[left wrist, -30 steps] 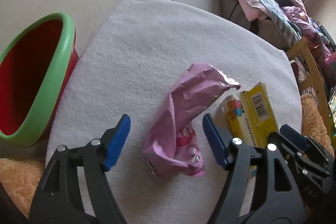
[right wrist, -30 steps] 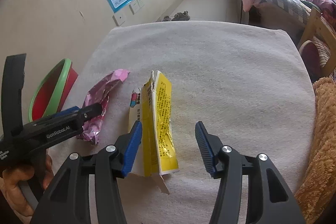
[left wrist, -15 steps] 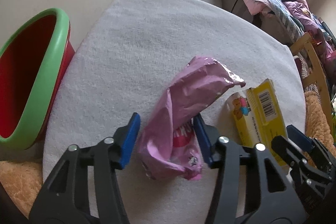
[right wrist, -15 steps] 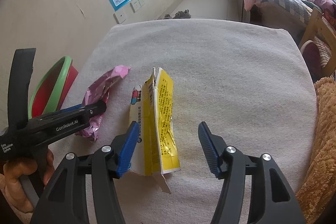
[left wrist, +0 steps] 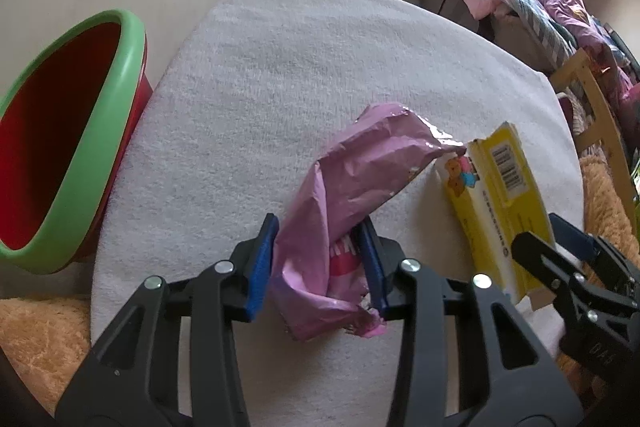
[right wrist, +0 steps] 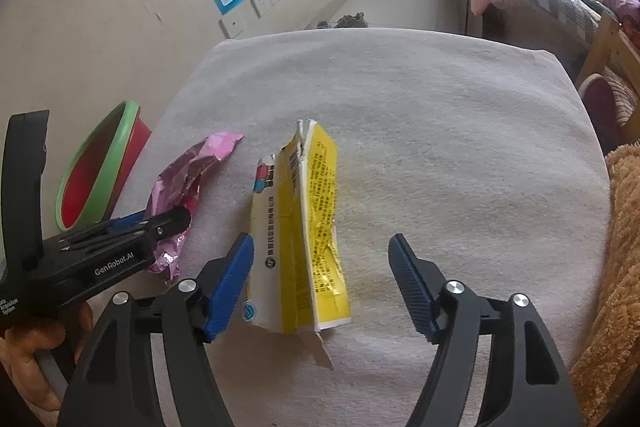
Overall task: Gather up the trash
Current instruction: 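Grasp the pink foil bag with the left gripper while the right grasps the yellow box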
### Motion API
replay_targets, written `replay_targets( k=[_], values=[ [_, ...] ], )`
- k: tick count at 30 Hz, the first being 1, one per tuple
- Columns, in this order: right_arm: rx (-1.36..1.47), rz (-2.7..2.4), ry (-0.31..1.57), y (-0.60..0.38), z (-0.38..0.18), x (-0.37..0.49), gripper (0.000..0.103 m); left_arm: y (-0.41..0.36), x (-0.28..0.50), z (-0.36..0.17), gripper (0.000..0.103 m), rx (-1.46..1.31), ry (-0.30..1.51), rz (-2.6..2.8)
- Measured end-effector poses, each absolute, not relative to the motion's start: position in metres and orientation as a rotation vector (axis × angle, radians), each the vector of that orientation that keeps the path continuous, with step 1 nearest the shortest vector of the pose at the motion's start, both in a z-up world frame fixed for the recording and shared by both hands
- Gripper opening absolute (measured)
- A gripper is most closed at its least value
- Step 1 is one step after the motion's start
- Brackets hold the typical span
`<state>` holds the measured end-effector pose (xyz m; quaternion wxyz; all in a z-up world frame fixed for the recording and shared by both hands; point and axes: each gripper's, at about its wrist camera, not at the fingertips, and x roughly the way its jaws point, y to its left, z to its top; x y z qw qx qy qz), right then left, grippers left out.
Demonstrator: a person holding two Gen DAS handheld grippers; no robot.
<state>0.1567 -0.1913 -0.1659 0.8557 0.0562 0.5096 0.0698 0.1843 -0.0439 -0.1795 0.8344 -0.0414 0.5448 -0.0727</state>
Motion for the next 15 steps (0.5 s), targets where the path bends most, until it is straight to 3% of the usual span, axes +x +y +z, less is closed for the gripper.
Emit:
replay_targets(
  k=[4, 15],
  values=[
    [0.095, 0.145, 1.078, -0.186, -0.169, 0.161, 0.070, -0.045, 0.185, -0.176, 0.039, -0.070, 1.145, -0.152],
    [0.056, 0.144, 1.095, -0.177, -0.178, 0.161, 0.070, -0.047, 0.191, -0.168, 0.051, -0.033, 1.107, -0.143]
  ],
)
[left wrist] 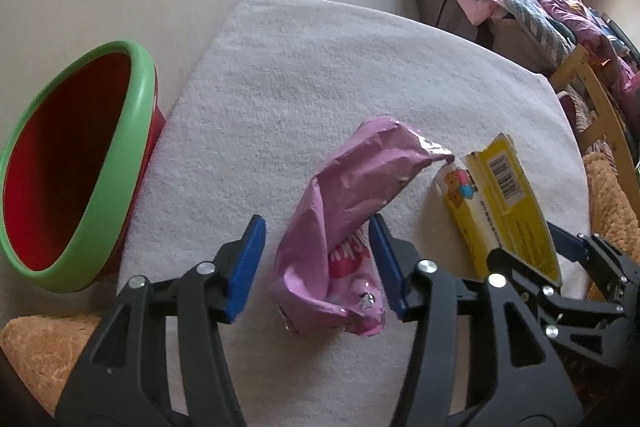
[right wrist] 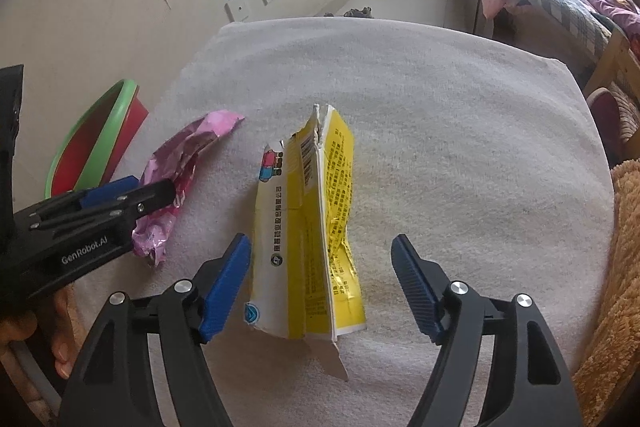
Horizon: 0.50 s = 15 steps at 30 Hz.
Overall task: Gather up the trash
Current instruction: 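Grasp the pink foil bag with the left gripper while the right grasps the yellow box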
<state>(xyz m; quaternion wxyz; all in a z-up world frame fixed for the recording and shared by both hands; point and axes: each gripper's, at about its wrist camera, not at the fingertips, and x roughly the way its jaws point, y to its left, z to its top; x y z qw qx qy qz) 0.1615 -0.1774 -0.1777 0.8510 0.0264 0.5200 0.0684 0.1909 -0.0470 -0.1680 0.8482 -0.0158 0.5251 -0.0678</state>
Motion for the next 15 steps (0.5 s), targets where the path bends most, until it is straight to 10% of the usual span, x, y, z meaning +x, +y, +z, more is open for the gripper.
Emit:
replay_targets(
  k=[15],
  values=[
    [0.015, 0.143, 1.095, -0.168, -0.183, 0.163, 0.070, -0.027, 0.177, -0.158, 0.035, -0.106, 1.079, -0.131]
  ],
)
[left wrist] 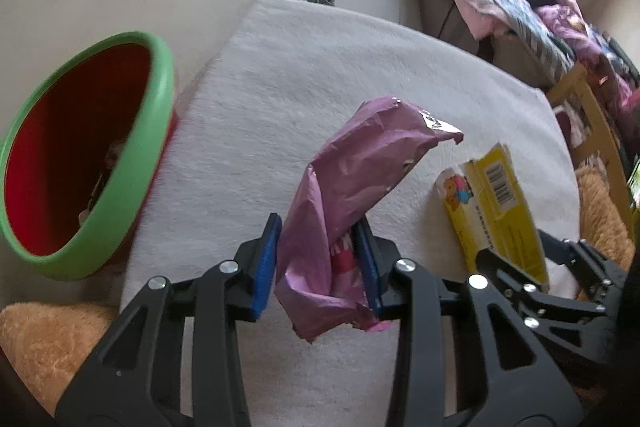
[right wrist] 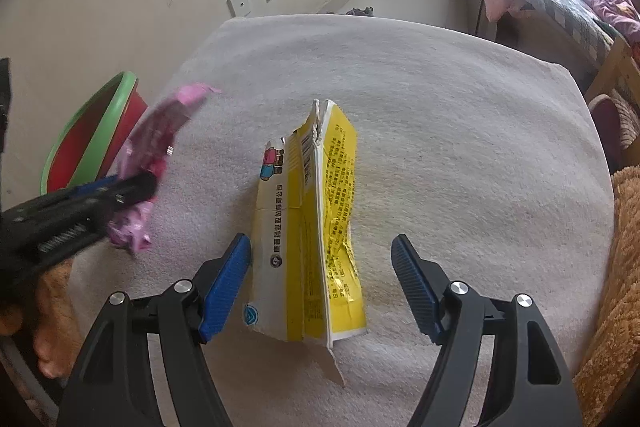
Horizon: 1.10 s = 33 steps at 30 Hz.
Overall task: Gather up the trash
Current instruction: 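Grasp the pink foil bag with the left gripper while the right grasps the yellow box, then carry the pink bag over the bucket with the left gripper while the right carries the yellow box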
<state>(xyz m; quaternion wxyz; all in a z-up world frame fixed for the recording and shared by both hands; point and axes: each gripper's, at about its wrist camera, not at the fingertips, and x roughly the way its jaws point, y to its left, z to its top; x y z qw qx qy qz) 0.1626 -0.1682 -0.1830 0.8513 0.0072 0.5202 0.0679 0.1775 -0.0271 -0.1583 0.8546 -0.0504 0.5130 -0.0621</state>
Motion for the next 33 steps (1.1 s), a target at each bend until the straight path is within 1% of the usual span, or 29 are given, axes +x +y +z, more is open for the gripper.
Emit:
replay_targets(
  k=[7, 8, 10, 11, 15, 21, 33],
  values=[
    [-0.130, 0.109, 1.098, -0.149, -0.194, 0.166, 0.070, -0.015, 0.168, -0.163, 0.035, -0.155, 1.094, -0.117],
    [-0.137, 0.112, 1.110, -0.149, -0.197, 0.167, 0.068, -0.015, 0.168, -0.163, 0.035, -0.157, 1.093, -0.118],
    [-0.117, 0.116, 1.120, -0.152, -0.198, 0.165, 0.059, -0.013, 0.167, -0.160, 0.035, -0.161, 1.082, -0.118],
    [-0.110, 0.117, 1.119, -0.154, -0.198, 0.165, 0.050, -0.012, 0.166, -0.159, 0.035, -0.162, 1.077, -0.117],
    [-0.073, 0.130, 1.108, -0.159, -0.193, 0.164, 0.045, -0.007, 0.164, -0.158, 0.035, -0.166, 1.066, -0.113],
    [-0.037, 0.148, 1.072, -0.161, -0.172, 0.159, 0.042, 0.001, 0.161, -0.153, 0.035, -0.183, 1.048, -0.104],
    [-0.042, 0.188, 0.995, -0.141, -0.133, 0.151, 0.042, 0.017, 0.159, -0.137, 0.035, -0.216, 0.995, -0.081]
  ],
)
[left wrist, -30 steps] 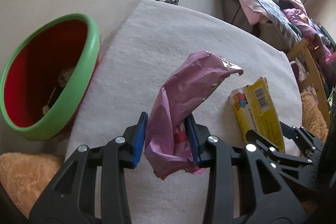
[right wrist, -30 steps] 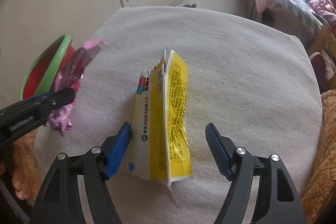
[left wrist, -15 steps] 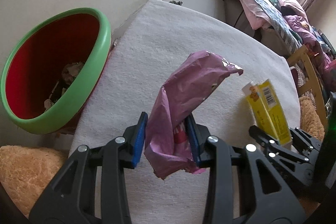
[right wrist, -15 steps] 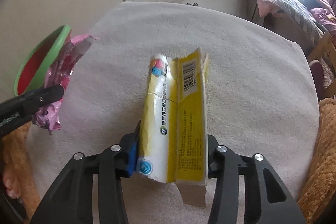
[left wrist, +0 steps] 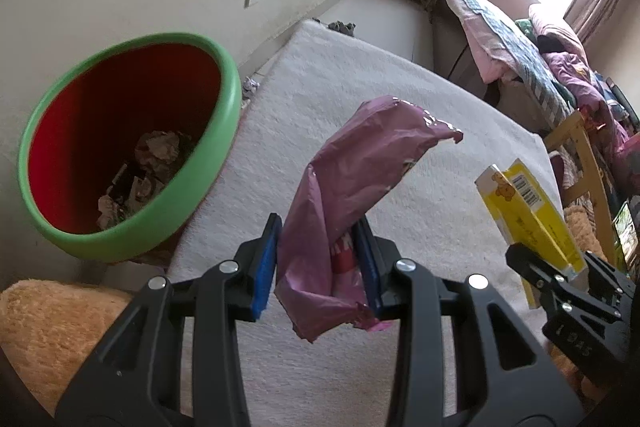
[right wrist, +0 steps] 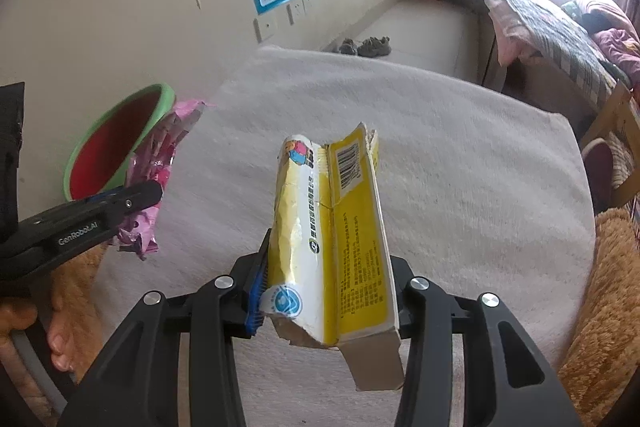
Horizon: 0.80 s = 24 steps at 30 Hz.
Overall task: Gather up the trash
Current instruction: 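Carry the pink bag over the bucket with the left gripper while the right carries the yellow box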
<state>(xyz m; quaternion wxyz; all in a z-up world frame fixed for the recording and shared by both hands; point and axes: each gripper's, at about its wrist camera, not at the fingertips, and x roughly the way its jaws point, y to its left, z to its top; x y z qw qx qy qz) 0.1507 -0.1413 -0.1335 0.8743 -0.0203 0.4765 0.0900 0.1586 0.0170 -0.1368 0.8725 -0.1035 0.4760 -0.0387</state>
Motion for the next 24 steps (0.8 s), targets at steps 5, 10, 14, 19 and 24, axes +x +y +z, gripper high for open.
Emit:
replay_targets(
  k=[5, 10, 14, 19, 24],
  values=[
    [-0.049, 0.198, 0.956, -0.134, -0.117, 0.149, 0.042, 0.025, 0.157, -0.120, 0.035, -0.225, 0.947, -0.072],
    [-0.059, 0.223, 0.921, -0.124, -0.101, 0.148, 0.042, 0.034, 0.154, -0.105, 0.035, -0.232, 0.902, -0.054],
    [-0.072, 0.242, 0.903, -0.114, -0.093, 0.148, 0.042, 0.042, 0.151, -0.097, 0.035, -0.241, 0.873, -0.039],
    [-0.088, 0.257, 0.882, -0.105, -0.085, 0.148, 0.042, 0.051, 0.147, -0.089, 0.035, -0.257, 0.848, -0.025],
    [-0.097, 0.268, 0.867, -0.097, -0.078, 0.151, 0.042, 0.058, 0.143, -0.086, 0.035, -0.264, 0.828, 0.002]
  ],
)
